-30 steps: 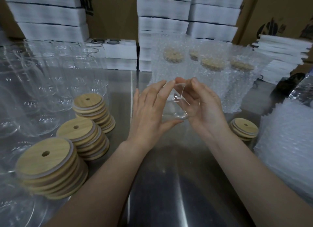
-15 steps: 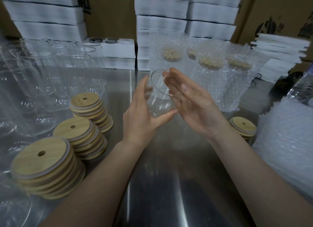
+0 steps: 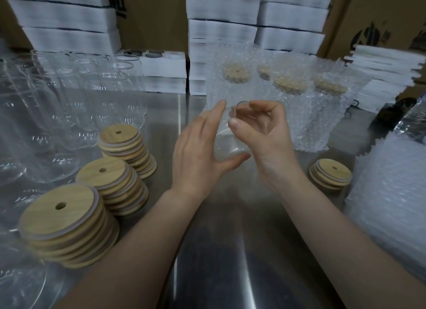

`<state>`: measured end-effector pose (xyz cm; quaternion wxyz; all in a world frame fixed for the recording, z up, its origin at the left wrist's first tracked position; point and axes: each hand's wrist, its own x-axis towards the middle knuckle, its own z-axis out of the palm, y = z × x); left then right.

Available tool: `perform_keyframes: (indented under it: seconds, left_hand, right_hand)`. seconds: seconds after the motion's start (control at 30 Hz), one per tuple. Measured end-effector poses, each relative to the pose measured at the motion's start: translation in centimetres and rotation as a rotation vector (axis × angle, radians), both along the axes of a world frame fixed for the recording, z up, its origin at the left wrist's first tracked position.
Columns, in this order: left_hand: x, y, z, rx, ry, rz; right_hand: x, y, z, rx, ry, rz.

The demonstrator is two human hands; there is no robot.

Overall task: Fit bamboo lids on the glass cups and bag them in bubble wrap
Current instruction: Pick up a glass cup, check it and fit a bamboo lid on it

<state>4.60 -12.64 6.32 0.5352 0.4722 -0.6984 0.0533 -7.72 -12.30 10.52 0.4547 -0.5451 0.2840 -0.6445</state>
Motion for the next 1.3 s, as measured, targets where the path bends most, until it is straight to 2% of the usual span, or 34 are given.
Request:
perform_keyframes:
  seconds: [0.07,0.17,0.27,0.37,0.43,0.53,0.63,0.77,0.97,1.1,1.3]
  left_hand:
    - [-0.1,-0.4,-0.2,-0.063,-0.082,0.005]
    - [-0.1,-0.6,-0.3,-0.053,-0.162,-0.007]
    - [-0.2,-0.5,-0.1,-0.026,-0.187,-0.018]
    - [-0.4,-0.3,-0.1,-0.039,-0.139,-0.028]
    - [-0.6,-0.1,-0.1,-0.005,-0.003,-0.029]
    - [-0.8,0.3,0.4,0.143,0.356,-0.075]
    - [-0.9,0.1,0.8,0.271,0.779,-0.226]
    - [-0.5,-0.3,1.4,0.502,1.214,-0.501]
    - [0.8,-0.9,1.6,0.734,1.4,-0.673]
    - [0.8,-1.2,1.2,0.834,1.497,-0.809]
    - [1.0,-1.9,0.5,0.905,1.524,-0.943]
  right_hand:
    - [0.0,0.1,0.3,0.042,-0.08,-0.019]
    - [-0.1,0.1,0.5,0.11,-0.104,-0.104]
    - [-0.5,-0.2,0.4,0.165,-0.131,-0.126]
    - [-0.9,-0.7,0.2,0.179,-0.186,-0.036]
    - [-0.9,-0.9,0.1,0.175,-0.229,0.041]
    - [-0.8,-1.1,-0.1,0.16,-0.19,0.064]
    - [-0.5,-1.1,-0.7,0.099,0.035,-0.004]
    - [-0.3,-0.6,-1.7,-0.051,0.311,0.001]
    - [-0.6,-0.7,-1.9,-0.206,0.458,0.089]
    - [-0.3,-0.7,-2.3,-0.296,0.64,0.038]
    - [-0.2,-0.7,-2.3,-0.367,0.741,-0.061]
